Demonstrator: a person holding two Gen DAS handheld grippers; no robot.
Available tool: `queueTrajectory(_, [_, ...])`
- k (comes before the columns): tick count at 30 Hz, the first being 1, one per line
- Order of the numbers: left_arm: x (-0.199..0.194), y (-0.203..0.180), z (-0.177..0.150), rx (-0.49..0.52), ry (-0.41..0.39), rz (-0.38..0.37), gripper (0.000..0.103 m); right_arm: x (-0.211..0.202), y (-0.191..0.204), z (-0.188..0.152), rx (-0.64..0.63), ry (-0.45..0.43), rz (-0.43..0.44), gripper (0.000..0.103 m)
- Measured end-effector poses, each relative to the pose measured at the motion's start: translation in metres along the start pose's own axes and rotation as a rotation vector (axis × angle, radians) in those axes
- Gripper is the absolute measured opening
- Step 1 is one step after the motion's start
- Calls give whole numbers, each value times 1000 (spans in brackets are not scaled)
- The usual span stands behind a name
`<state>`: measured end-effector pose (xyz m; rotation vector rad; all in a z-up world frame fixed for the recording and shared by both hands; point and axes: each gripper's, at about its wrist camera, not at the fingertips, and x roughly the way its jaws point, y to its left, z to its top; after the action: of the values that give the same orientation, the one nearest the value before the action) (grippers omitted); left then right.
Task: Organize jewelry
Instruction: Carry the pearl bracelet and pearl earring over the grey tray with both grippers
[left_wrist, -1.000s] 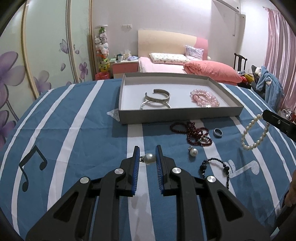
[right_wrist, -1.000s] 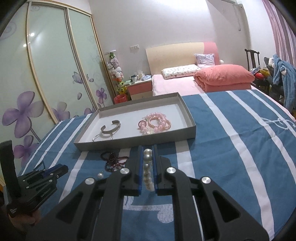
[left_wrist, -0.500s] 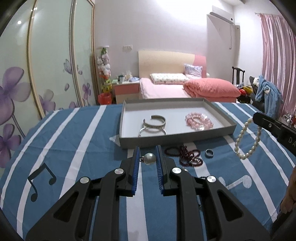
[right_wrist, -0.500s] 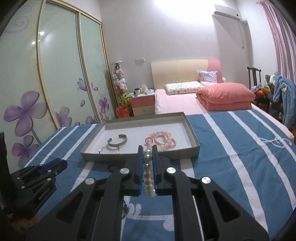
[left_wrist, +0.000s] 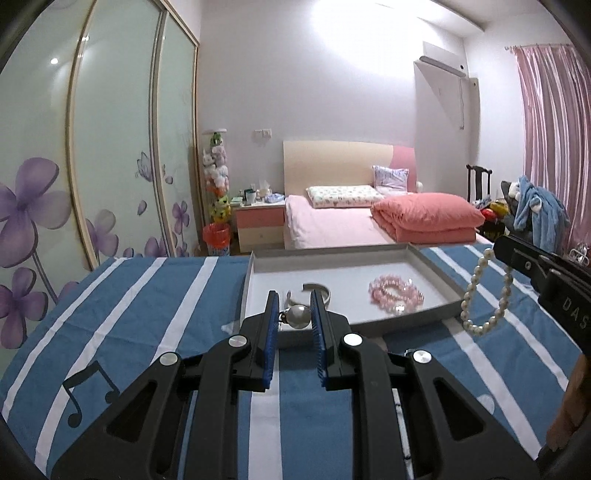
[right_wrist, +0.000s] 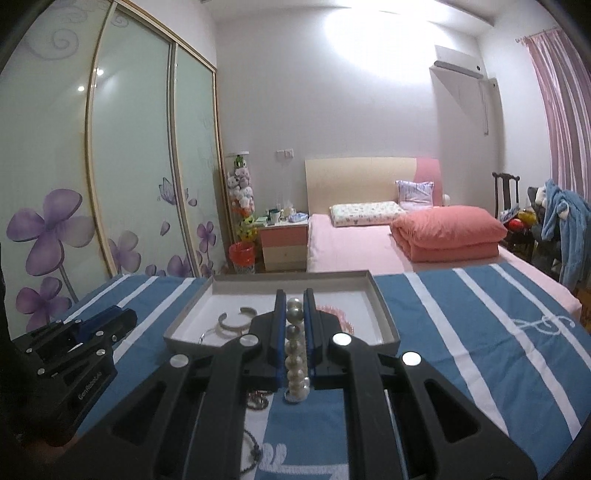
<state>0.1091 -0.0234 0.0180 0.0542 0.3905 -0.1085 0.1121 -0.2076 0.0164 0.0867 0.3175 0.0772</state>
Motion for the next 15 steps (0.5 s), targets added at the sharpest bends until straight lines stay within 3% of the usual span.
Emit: queueTrajectory(15, [38,-2,14,-22,-21,-12,18,42,-4,18,1,-25,-21,10])
